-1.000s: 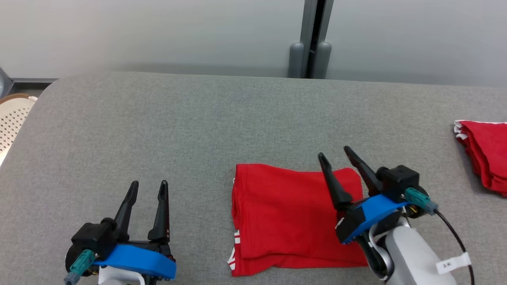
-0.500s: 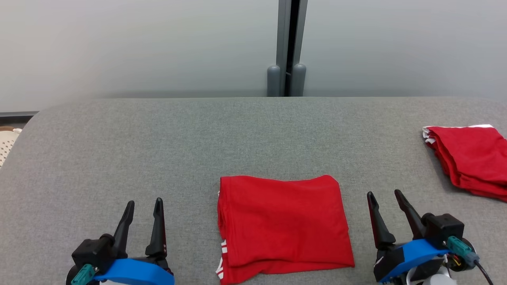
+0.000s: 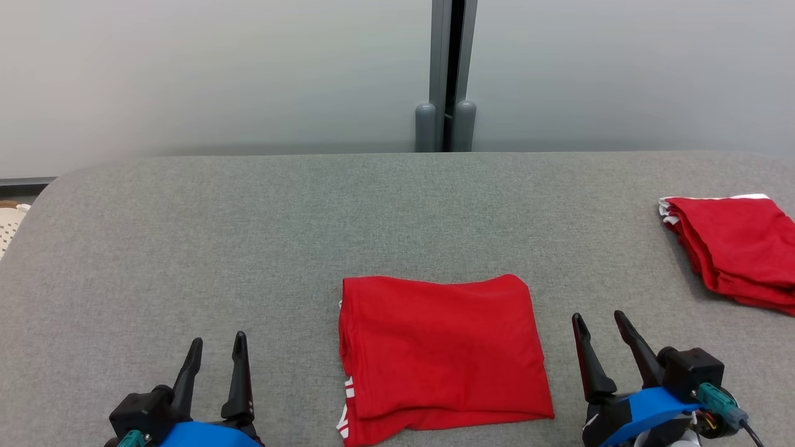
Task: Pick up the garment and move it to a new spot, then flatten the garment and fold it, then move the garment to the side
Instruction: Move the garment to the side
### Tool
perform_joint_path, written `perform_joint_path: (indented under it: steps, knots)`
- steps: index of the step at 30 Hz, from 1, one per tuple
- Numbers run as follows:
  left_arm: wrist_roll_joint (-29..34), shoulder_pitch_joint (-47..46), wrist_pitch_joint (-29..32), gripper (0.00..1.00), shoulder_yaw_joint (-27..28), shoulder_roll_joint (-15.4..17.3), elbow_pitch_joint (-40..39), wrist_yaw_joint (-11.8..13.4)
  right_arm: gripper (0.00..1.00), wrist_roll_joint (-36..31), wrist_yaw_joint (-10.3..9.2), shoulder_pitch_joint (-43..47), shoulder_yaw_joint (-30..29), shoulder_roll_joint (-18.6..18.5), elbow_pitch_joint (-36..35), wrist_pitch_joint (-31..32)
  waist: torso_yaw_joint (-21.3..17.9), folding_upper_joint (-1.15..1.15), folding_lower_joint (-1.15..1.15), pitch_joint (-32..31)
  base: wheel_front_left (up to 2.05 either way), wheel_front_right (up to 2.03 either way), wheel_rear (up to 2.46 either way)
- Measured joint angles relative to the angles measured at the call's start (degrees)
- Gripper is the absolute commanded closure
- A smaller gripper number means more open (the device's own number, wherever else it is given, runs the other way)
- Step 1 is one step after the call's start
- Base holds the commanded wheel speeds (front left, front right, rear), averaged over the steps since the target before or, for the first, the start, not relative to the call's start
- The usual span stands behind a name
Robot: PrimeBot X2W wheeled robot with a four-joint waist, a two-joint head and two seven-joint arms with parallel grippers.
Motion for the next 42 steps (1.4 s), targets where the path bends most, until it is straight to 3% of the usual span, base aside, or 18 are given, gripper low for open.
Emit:
perform_joint_path:
  steps: [15,19,23,32,37,42]
  knots:
    - [1.77,-0.29,0.00,0.00,1.96,-1.01,1.15,-1.41,0.00,-1.80,0.00,-0.76,0.07,0.00,1.19,-0.24,0.18,0.00,0.00,0.44,0.00,0.00,0.00]
    - [2.26,-1.25,0.00,0.00,2.23,-1.31,1.26,-1.54,0.00,-3.27,0.00,-3.17,0.01,-0.01,0.88,2.10,0.39,0.00,0.00,1.21,0.00,0.00,0.00]
    - [2.70,-1.61,0.00,0.00,2.80,-1.37,1.13,-1.74,0.00,-6.20,0.00,-6.69,-0.35,0.01,-0.48,8.31,0.87,0.00,0.00,2.07,0.00,0.00,0.00]
    - [3.52,-2.96,0.00,0.00,3.30,-2.48,1.41,-1.90,0.00,-9.38,0.00,-9.57,-0.34,-0.07,1.24,29.89,3.59,0.00,0.00,4.36,0.00,0.00,0.00]
    - [3.93,-3.66,0.00,0.00,4.26,-3.11,1.52,-2.01,0.00,-8.21,0.00,-9.55,0.01,-0.24,1.02,35.88,5.32,0.00,0.00,6.30,0.00,0.00,0.00]
    - [4.49,-4.31,0.00,0.00,4.85,-3.79,1.72,-2.43,0.02,-6.82,-0.01,-9.57,0.19,-0.51,0.16,37.52,6.38,0.00,0.00,8.07,0.00,0.00,0.00]
